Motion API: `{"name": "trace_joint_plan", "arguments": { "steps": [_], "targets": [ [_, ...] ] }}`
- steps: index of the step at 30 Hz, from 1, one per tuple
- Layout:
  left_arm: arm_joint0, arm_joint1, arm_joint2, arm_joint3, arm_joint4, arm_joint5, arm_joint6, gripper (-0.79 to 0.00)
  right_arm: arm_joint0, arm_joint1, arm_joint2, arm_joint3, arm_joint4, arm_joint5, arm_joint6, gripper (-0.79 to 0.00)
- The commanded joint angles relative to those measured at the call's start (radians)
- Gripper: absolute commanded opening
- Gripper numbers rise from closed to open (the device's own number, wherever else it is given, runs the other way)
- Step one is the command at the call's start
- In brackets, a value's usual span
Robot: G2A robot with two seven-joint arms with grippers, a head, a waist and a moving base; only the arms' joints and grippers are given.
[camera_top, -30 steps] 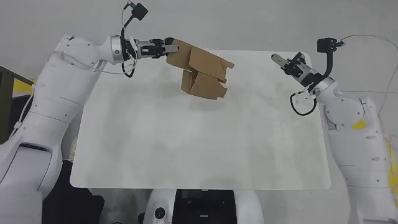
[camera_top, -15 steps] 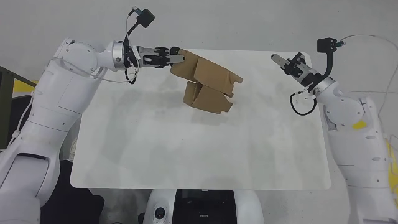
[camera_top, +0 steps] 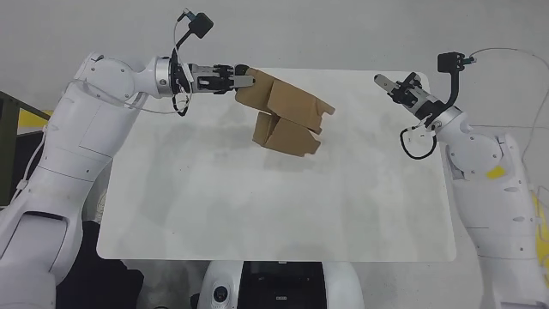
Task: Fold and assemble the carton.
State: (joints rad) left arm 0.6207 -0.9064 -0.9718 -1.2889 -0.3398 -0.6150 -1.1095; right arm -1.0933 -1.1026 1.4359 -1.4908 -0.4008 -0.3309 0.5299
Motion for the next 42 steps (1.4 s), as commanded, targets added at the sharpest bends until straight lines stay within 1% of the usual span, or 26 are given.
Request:
{"name": "trace_joint_plan", "arguments": {
  "steps": [1, 6, 9, 11, 15, 20, 25, 27, 32, 39, 40, 41, 42],
  "targets": [
    [0.000, 0.000, 0.000, 0.000, 0.000, 0.000, 0.000, -0.785, 0.000, 0.000, 0.000, 0.000, 0.000, 0.000, 0.000, 0.000],
    [0.003, 0.000, 0.000, -0.002, 0.001, 0.003, 0.006, -0.785, -0.013, 0.000, -0.005, -0.002, -0.007, 0.013, -0.003, 0.000],
    [0.021, 0.001, -0.006, -0.031, 0.014, 0.025, 0.032, -0.785, -0.021, -0.002, -0.025, 0.002, 0.006, 0.027, 0.022, 0.000],
    [0.027, 0.002, -0.012, -0.041, 0.016, 0.032, 0.030, -0.785, -0.022, -0.005, -0.045, 0.012, 0.055, -0.011, 0.048, 0.000],
    [0.037, 0.004, -0.023, -0.054, 0.021, 0.042, 0.033, -0.785, -0.014, -0.010, -0.085, 0.059, 0.223, -0.148, 0.145, 0.000],
    [0.037, 0.000, -0.025, -0.063, -0.012, 0.046, 0.022, -0.785, 0.004, -0.015, -0.145, 0.079, 0.334, -0.247, 0.243, 0.000],
    [0.032, -0.007, -0.021, -0.070, -0.067, 0.051, 0.003, -0.785, 0.021, -0.022, -0.202, 0.090, 0.434, -0.290, 0.311, 0.000],
    [0.024, -0.010, -0.021, -0.061, -0.108, 0.063, -0.019, -0.785, 0.033, -0.026, -0.224, 0.103, 0.475, -0.313, 0.334, 0.000],
    [0.007, -0.017, -0.019, -0.033, -0.137, 0.077, -0.030, -0.785, 0.058, -0.035, -0.277, 0.138, 0.599, -0.367, 0.396, 0.000],
    [-0.009, -0.027, -0.018, 0.008, -0.177, 0.077, -0.050, -0.785, 0.090, -0.043, -0.324, 0.160, 0.679, -0.400, 0.444, 0.000],
    [-0.011, -0.028, -0.019, 0.013, -0.181, 0.075, -0.052, -0.785, 0.093, -0.043, -0.327, 0.162, 0.689, -0.403, 0.449, -0.040],
    [-0.011, -0.029, -0.020, 0.019, -0.186, 0.073, -0.054, -0.785, 0.095, -0.044, -0.330, 0.162, 0.698, -0.406, 0.453, -0.126],
    [-0.012, -0.030, -0.021, 0.023, -0.191, 0.072, -0.059, -0.785, 0.098, -0.044, -0.332, 0.161, 0.706, -0.409, 0.458, -0.243]
  ]
}}
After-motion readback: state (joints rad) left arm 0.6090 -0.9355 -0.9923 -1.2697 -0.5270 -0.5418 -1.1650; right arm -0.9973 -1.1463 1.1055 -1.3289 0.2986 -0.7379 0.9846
